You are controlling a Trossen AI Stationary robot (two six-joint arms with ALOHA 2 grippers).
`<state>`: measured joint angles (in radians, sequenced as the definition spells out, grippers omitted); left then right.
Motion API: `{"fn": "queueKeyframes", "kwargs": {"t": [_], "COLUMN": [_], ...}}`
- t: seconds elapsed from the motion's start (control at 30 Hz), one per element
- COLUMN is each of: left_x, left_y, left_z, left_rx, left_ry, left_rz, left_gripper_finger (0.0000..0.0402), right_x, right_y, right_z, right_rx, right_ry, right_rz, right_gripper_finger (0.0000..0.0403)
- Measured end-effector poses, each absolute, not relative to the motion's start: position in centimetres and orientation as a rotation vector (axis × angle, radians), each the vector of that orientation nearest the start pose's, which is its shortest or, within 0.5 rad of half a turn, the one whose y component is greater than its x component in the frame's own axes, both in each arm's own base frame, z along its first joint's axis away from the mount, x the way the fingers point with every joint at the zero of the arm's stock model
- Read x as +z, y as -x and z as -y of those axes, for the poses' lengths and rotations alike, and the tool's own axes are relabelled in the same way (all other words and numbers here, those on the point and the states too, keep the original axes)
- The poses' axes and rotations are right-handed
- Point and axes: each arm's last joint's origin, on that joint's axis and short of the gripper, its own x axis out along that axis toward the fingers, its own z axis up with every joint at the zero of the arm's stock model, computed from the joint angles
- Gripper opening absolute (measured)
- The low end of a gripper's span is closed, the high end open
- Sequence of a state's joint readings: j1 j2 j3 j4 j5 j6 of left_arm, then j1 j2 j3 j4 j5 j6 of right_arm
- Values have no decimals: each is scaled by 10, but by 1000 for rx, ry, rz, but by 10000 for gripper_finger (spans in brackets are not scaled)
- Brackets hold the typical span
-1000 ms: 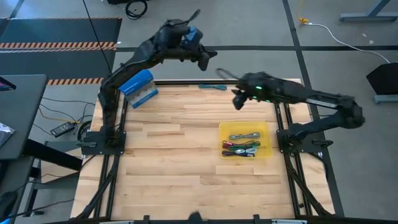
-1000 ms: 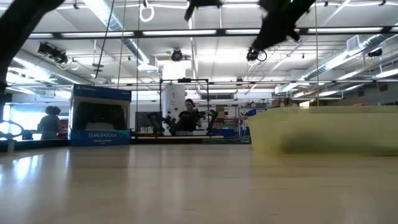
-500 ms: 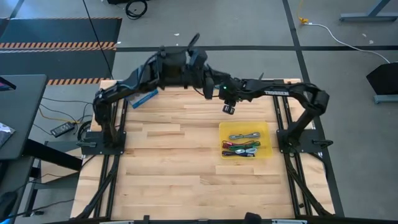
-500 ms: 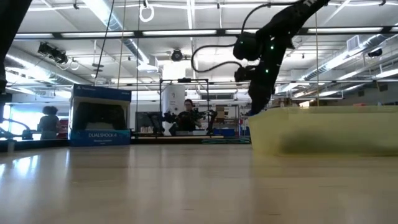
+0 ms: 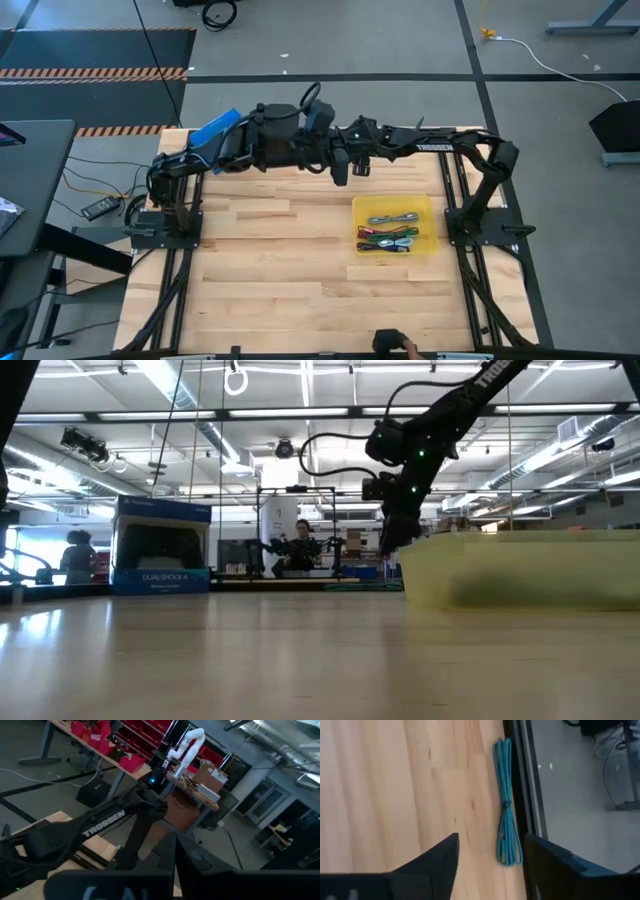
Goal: Pick and place USB-C Cables
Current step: Put the blue charger cable into the yellow bin
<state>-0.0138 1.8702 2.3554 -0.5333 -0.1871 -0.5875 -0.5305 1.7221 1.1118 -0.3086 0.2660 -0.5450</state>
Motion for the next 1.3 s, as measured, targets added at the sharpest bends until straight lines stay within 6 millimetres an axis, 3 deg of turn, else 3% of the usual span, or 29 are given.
{"fn": "queueKeyframes", "kwargs": {"t": [0.17, 0.37, 0.93, 1.3], "left_x": [525, 529, 520, 511], "left_y": [-383, -383, -383, -392], "left_z": [7, 9, 12, -3], "left_rx": [146, 129, 148, 196], "left_ry": [592, 581, 527, 550], "left_rz": [71, 110, 14, -10], "left_gripper_finger": [12, 13, 13, 13], "right_x": [178, 166, 173, 140], "right_y": [-297, -296, -302, -305], "right_z": [198, 204, 218, 226], "right_rx": [-469, -438, -508, -480], "right_ry": [318, 274, 306, 275], "right_rz": [-1171, -1187, -1038, -1112], "right_gripper_finger": [270, 276, 259, 258]}}
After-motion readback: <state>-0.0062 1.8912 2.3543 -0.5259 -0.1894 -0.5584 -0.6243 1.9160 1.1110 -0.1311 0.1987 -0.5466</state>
